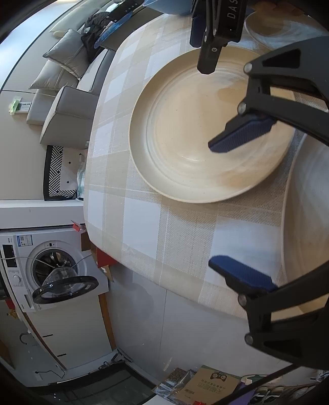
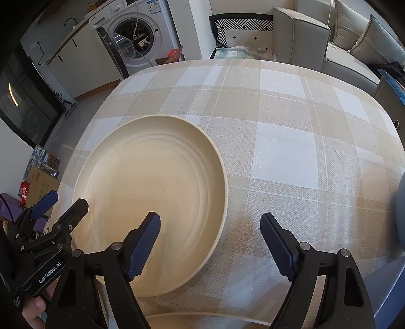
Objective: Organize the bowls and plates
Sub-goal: 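Lower the right tool's open fingers onto the cream plate's rim, then close the right tool on the cream plate's rim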
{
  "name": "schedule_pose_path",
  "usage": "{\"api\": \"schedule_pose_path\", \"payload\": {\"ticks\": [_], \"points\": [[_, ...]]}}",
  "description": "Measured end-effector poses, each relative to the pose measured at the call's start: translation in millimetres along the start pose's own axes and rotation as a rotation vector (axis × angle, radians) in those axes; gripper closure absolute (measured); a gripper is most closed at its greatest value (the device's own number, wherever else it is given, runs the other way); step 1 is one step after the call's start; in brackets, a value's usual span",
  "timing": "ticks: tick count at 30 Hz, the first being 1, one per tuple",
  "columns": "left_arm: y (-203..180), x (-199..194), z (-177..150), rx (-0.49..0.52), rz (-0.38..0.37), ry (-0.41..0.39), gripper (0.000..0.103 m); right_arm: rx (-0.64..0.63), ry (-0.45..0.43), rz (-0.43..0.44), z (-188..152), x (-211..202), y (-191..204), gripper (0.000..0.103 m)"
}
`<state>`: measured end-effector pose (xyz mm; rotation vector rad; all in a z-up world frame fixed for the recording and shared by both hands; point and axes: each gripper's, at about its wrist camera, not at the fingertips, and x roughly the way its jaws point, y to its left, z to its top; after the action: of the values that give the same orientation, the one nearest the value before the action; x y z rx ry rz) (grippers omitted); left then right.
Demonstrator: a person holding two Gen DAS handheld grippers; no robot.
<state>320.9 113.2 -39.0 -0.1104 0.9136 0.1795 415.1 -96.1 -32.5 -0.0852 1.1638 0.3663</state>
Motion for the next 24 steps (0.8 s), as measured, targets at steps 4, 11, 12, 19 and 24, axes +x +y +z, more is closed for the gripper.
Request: {"api": "schedule_pose_path", "payload": {"ticks": [4,11,12,19,24], "points": [[-1.2,6.4,-2.2,0.004,-0.013,0.027,0.038,-0.009,0.007,0.001,0.3,2.9,1.9,0.027],[-3.1,12.4,-4.9,0.004,-0.041,0.063,0.054,-0.036,0.018,-0.012,-1.2,7.1,6.9,0.036],[-3.2,12.8,-5.2,0.002,-0.043,0.065,0.055,-0.037,0.020,-0.013,-1.1,7.9,7.1,0.037],[-3.6,12.6,-6.2,0.006,-0.064,0.066,0.064,-0.057,0.026,-0.023,-1.5,10.9,9.8,0.045],[-4.1,13.1,-5.2,0.000,-0.077,0.067,0.069,-0.065,0.027,-0.030,-0.6,11.5,10.2,0.049]]}}
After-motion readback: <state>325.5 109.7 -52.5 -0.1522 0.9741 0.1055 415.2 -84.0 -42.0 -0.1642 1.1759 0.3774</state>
